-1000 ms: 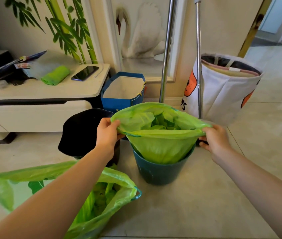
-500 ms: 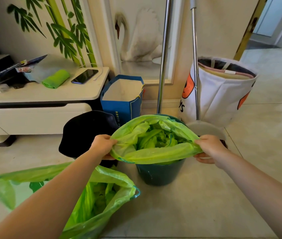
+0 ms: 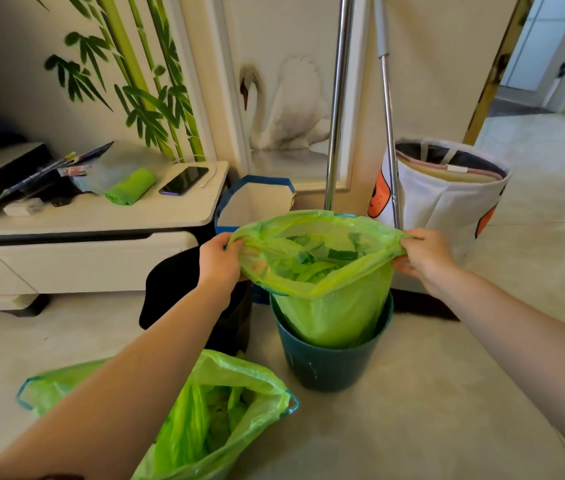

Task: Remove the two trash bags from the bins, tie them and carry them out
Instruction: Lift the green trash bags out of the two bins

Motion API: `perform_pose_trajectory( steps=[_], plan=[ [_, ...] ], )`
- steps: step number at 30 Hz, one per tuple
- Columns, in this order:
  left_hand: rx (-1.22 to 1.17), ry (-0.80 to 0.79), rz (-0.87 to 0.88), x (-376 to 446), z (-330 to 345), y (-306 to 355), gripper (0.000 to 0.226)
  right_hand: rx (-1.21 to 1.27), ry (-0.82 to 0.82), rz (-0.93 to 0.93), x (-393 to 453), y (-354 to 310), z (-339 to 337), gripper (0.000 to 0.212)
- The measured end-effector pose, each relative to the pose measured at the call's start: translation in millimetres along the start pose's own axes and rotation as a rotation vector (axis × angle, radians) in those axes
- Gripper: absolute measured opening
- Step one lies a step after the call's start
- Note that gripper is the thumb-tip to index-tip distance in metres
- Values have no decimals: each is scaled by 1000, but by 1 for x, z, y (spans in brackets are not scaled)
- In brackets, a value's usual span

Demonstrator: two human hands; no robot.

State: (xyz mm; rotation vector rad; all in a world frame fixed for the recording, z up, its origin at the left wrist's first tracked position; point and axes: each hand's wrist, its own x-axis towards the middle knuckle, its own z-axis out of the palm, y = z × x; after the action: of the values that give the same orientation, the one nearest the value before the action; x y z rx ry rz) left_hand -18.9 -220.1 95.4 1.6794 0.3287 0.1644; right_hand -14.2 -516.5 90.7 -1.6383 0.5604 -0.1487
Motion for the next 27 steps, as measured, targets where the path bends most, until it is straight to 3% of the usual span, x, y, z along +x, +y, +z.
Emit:
perform_pose_trajectory(
  steps=[13,16,27],
  plan=[
    [-121,45,238,-20,-26,132,16,40,111,-440,-45,-139,-2,17],
    [-146,66,271,-39,-36,155,15,42,157,-521,-68,-164,-8,26],
    [-212,60,356,-109,-68,204,16,215,135,-597,-143,-198,-45,14]
  ],
)
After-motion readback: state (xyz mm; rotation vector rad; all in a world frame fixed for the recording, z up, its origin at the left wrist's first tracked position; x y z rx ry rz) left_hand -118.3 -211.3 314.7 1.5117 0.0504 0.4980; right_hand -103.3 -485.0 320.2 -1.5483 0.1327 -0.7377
